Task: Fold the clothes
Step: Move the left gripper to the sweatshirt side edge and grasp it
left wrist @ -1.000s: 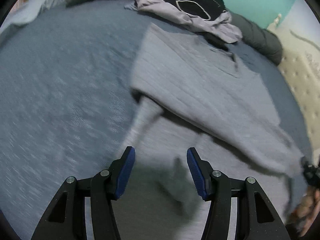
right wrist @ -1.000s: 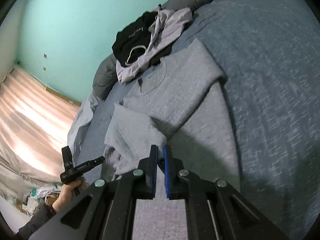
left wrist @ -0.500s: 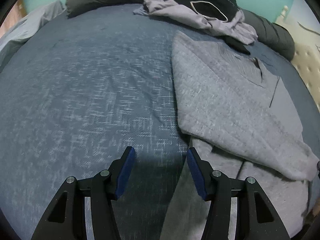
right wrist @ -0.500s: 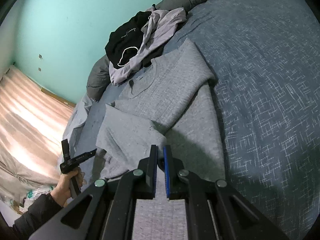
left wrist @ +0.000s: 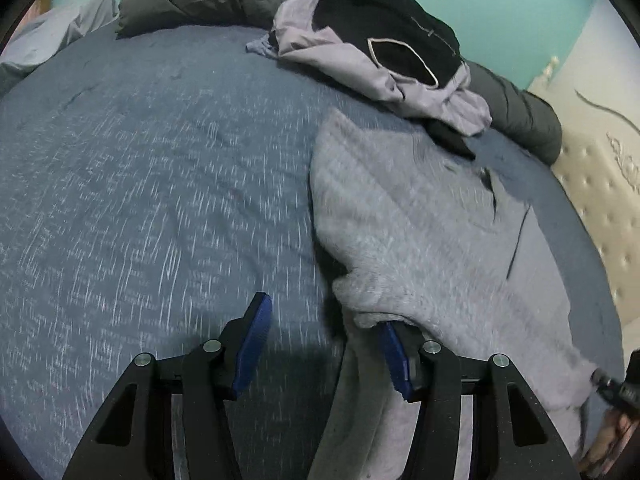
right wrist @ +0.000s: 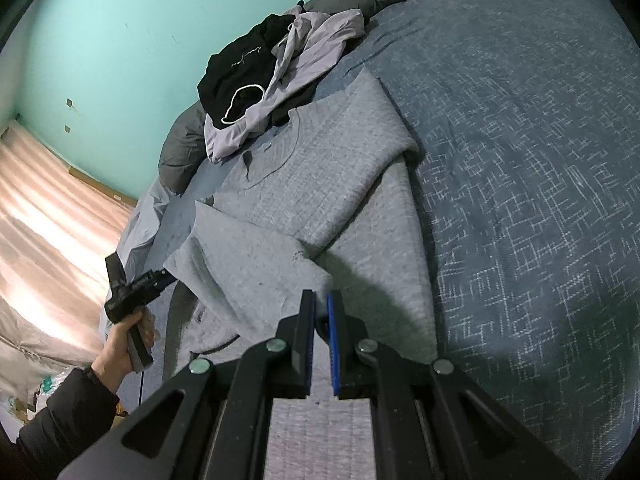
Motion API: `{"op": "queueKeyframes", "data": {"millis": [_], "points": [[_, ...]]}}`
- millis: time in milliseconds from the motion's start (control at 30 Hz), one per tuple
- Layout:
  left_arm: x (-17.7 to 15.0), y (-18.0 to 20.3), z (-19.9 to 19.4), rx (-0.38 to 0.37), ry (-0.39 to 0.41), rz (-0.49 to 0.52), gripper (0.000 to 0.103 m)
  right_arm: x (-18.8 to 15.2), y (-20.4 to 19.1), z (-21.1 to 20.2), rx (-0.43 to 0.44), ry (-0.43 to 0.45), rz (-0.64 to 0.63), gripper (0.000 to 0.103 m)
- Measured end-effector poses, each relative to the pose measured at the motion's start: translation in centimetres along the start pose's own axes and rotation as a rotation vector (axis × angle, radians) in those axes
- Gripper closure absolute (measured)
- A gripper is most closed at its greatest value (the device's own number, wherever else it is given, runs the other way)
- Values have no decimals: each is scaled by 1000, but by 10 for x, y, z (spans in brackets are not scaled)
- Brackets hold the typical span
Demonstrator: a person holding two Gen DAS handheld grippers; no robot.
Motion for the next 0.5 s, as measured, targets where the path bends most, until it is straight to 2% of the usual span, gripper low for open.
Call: {"op": "queueKeyframes", "data": {"millis": [67,267,500], "points": [[5,2,3,-4,0,4,57,-1,-1,1,-3,-3,-7,97],[12,10,10,-12,3,-5,57,-3,-2,5,-6,-11,-11,97],[9,13,30,-3,-45,-1,58,-2,-2,7,-7,-13,-10,97]]}}
Point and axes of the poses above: each gripper's, at about its wrist camera, not at the fingertips, and z roughly the way its jaws point, y to its right, x to its top, the point moved 5 cm from there along z, roughly the way its jaws point, and after that the axes turned 6 degrees about -z, right-handed, at the moved point
